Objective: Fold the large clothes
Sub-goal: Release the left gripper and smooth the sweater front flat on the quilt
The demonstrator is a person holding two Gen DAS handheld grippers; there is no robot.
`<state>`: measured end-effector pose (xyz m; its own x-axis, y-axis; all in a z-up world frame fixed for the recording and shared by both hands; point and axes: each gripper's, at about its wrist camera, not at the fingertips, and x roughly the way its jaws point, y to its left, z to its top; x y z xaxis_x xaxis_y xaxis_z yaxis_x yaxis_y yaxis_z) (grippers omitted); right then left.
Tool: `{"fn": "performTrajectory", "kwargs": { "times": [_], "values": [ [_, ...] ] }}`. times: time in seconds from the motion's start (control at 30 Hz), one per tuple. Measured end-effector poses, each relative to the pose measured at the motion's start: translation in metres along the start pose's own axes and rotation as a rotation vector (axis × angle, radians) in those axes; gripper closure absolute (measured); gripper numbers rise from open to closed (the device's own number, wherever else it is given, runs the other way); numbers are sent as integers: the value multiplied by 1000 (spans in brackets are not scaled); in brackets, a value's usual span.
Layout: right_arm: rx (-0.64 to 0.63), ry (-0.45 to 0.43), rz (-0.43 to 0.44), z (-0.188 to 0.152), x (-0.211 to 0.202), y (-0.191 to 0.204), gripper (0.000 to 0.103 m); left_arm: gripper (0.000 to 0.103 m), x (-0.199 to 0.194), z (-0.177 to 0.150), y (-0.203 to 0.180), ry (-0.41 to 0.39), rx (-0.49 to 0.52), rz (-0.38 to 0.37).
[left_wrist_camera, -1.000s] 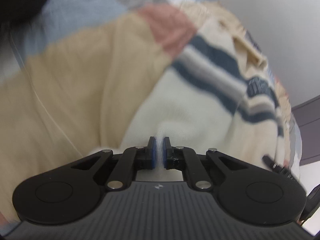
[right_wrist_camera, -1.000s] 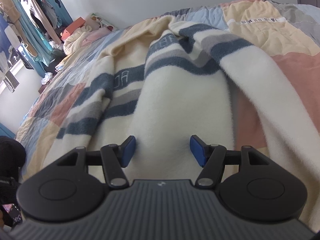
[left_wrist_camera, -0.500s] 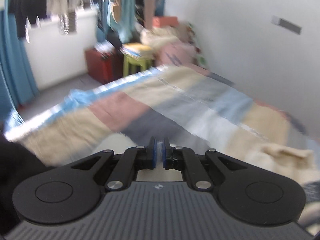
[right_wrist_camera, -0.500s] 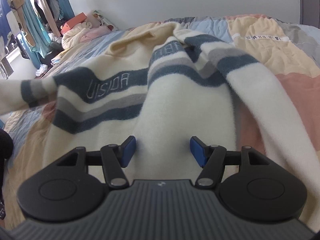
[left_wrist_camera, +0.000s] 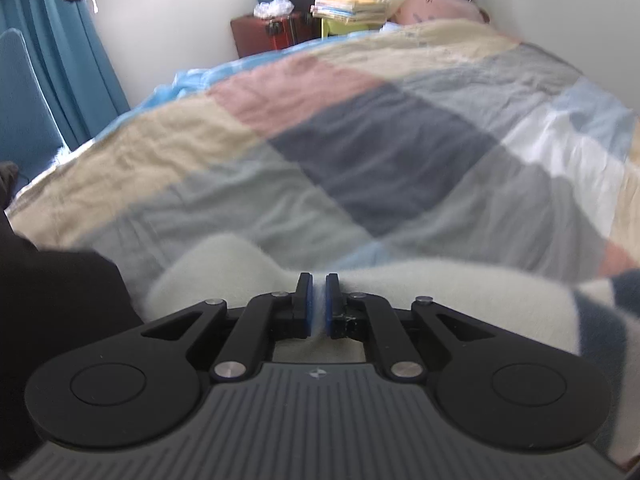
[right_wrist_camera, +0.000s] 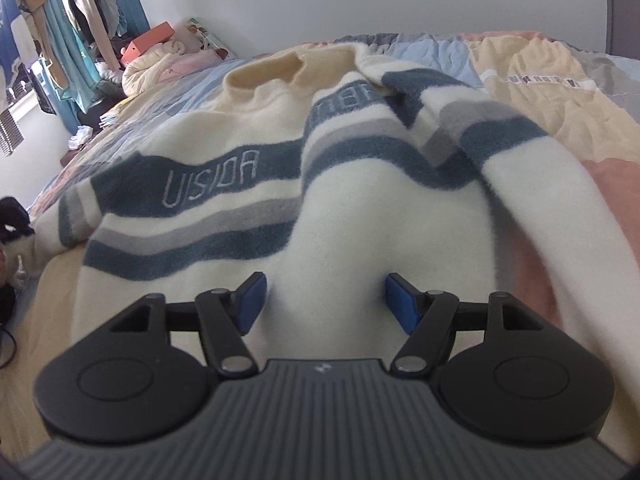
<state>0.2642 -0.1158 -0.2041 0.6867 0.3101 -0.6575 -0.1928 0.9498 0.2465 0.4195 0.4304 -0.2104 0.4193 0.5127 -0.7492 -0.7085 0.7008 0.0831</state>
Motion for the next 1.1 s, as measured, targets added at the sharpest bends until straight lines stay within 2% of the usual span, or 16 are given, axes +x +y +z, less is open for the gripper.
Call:
{"fn": "performTrajectory", "kwargs": {
  "times": [0.13,0.17,0.23,0.27,0.3,0.43,0.67,0.77,0.93,1.1],
  "values": [
    [40,4,27,2,4,-9,34,95,-7,-8,-3,-33,9,5],
    [38,5,27,2,5,-10,34,90,-15,-9,-4,-31,11,3],
    [40,7,34,1,4,-12,35,68,-33,-10,-6,-39,19,-19],
    [39,4,37,1,1,-13,36,46,-45,-11,-6,-48,15,-36],
    [38,-1,38,1,-2,-13,36,40,-59,-14,-7,-63,7,-52],
    [46,-24,36,2,-14,-14,36,40,-121,-26,-20,-122,17,-109],
    [27,-62,63,-7,-54,-9,36,40,-233,-78,-60,-132,47,-354],
    [37,-82,65,-14,-74,-15,36,40,-265,-109,-76,-109,53,-470],
    [87,-122,-7,-13,-90,-33,36,40,-287,-164,-102,-80,130,-588],
    [153,-136,-114,-7,-89,-59,36,40,-270,-214,-127,-50,226,-640]
  ]
}}
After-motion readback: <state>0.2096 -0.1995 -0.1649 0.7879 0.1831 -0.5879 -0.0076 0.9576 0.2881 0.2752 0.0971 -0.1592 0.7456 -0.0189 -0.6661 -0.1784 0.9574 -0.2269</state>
